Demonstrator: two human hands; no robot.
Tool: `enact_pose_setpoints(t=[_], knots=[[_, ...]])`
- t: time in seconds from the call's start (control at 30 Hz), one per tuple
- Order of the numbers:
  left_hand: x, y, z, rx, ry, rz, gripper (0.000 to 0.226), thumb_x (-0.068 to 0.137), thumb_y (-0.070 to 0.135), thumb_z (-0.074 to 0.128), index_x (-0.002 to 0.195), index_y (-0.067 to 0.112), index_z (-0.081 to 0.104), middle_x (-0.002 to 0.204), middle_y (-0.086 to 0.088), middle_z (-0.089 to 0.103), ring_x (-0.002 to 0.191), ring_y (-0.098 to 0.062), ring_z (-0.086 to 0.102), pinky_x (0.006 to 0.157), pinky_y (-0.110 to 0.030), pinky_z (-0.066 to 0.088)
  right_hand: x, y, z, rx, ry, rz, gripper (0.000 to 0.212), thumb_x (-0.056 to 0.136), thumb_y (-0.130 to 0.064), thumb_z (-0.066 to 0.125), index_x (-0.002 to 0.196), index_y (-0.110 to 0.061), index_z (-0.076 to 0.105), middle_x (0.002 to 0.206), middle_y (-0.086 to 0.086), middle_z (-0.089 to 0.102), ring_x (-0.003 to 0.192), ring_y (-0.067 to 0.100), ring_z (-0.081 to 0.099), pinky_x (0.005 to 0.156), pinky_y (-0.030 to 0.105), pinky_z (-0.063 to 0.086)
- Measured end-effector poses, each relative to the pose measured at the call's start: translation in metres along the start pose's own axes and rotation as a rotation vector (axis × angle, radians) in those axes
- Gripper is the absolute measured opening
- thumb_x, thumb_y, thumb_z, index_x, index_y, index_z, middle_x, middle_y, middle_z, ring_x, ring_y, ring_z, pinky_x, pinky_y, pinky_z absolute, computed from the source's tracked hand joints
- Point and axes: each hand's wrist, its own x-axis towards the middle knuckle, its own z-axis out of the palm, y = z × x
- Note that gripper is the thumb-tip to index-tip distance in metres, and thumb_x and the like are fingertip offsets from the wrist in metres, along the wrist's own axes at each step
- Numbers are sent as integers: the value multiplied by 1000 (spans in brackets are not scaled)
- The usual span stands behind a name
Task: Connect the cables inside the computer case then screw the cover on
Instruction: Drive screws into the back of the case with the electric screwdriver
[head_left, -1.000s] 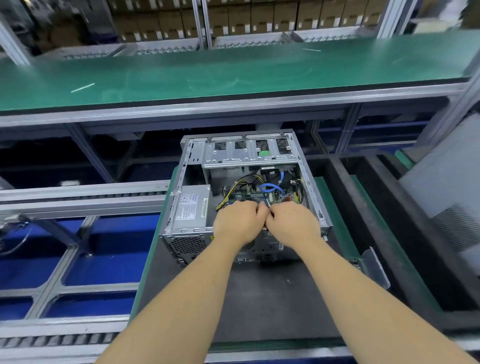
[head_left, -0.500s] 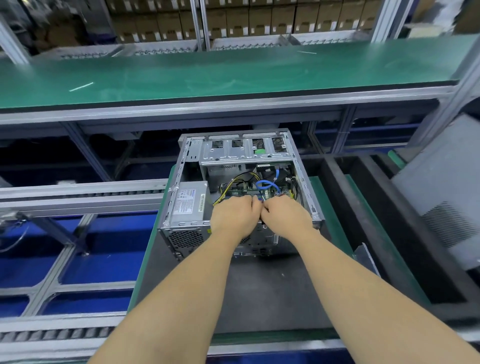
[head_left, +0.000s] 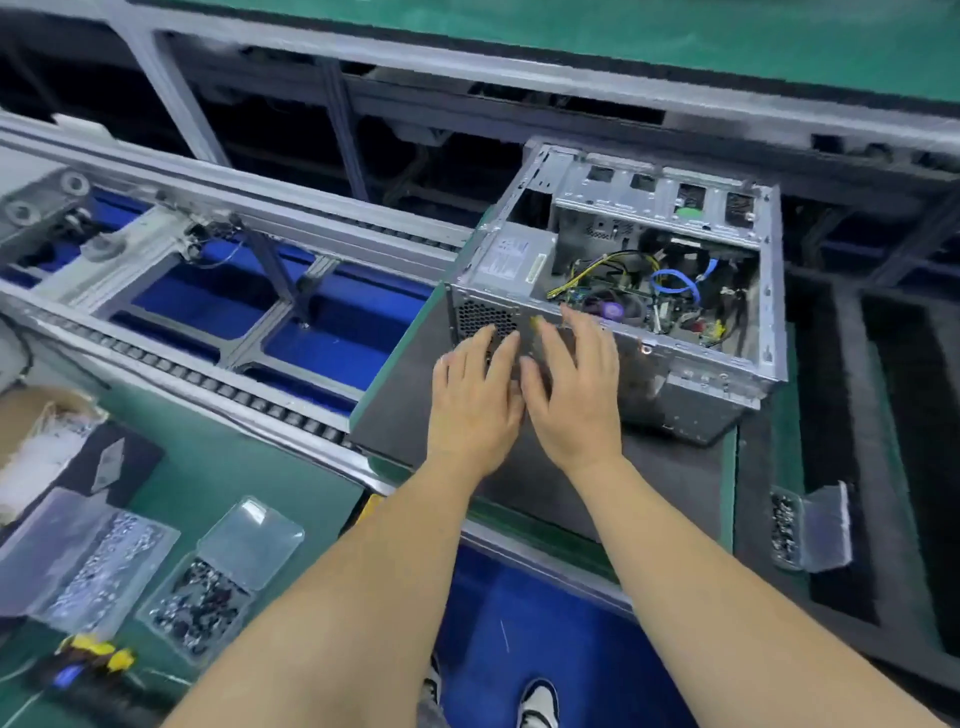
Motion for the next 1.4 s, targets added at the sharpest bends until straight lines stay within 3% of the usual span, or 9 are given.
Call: enact_pose_setpoints(t=[0.07, 0.13, 0.17, 0.27, 0.5, 0.67, 1.03, 1.17, 1.4], knots=[[-31, -36, -10, 49, -14, -125, 44, 91, 28, 49, 134, 16, 51, 133, -9, 53, 120, -31, 49, 100, -43, 33, -12, -30, 8, 134, -22, -13, 31, 98, -25, 56, 91, -1, 74, 94, 18, 68, 91, 39, 63, 82, 49, 50], [-65, -75, -19, 117, -52, -273, 39, 90, 27, 51, 128, 16, 52, 123, -7, 55, 110, -30, 52, 94, -43, 35, -29, -60, 20, 192, -214, -29, 26, 99, -14, 56, 83, 0, 71, 76, 16, 67, 74, 39, 65, 66, 45, 54], [-80, -93, -24, 142, -74, -350, 38, 90, 26, 52, 127, 16, 53, 119, -7, 56, 106, -30, 52, 91, -44, 36, -38, -75, 28, 218, -335, -23, 17, 98, -7, 56, 98, -1, 72, 84, 16, 70, 78, 39, 67, 68, 44, 55], [-118, -138, -36, 154, -144, -538, 35, 90, 25, 51, 123, 16, 56, 114, -5, 57, 101, -29, 52, 87, -43, 35, -66, -124, 53, 299, -639, 31, 60, 91, 5, 50, 147, -18, 46, 122, 6, 54, 92, 31, 58, 78, 45, 53], [-223, -225, -82, 140, -176, -863, 31, 87, 20, 55, 117, 13, 58, 115, -11, 59, 107, -33, 52, 89, -44, 33, -139, -247, 119, 403, -1091, -29, 41, 98, -24, 57, 139, -17, 57, 120, 7, 59, 105, 23, 59, 94, 40, 48], [-291, -270, -118, 147, -103, -1079, 31, 85, 19, 57, 115, 10, 60, 115, -15, 60, 108, -36, 53, 89, -47, 39, -195, -321, 141, 393, -1214, -228, 13, 94, -14, 59, 99, -4, 65, 93, 19, 68, 89, 35, 59, 77, 40, 45], [-364, -299, -136, -143, 167, -1437, 16, 99, 23, 38, 90, 15, 48, 100, -13, 62, 91, -38, 55, 73, -44, 45, -262, -398, 155, 83, -1266, -253, 39, 99, -28, 53, 130, -7, 45, 129, 16, 47, 120, 34, 47, 98, 41, 42], [-363, -294, -128, -203, 163, -1464, 17, 99, 25, 38, 87, 18, 47, 96, -10, 63, 88, -36, 54, 72, -43, 46, -260, -401, 161, -25, -1285, -259, 30, 95, -11, 49, 125, -7, 45, 129, 17, 51, 119, 34, 49, 96, 42, 48], [-360, -298, -125, -313, 270, -1664, 12, 95, 27, 42, 83, 24, 45, 89, -5, 59, 81, -32, 51, 65, -35, 35, -250, -398, 164, 39, -1380, -115, 19, 88, -30, 59, 89, -12, 62, 100, 12, 66, 89, 30, 62, 70, 34, 52]])
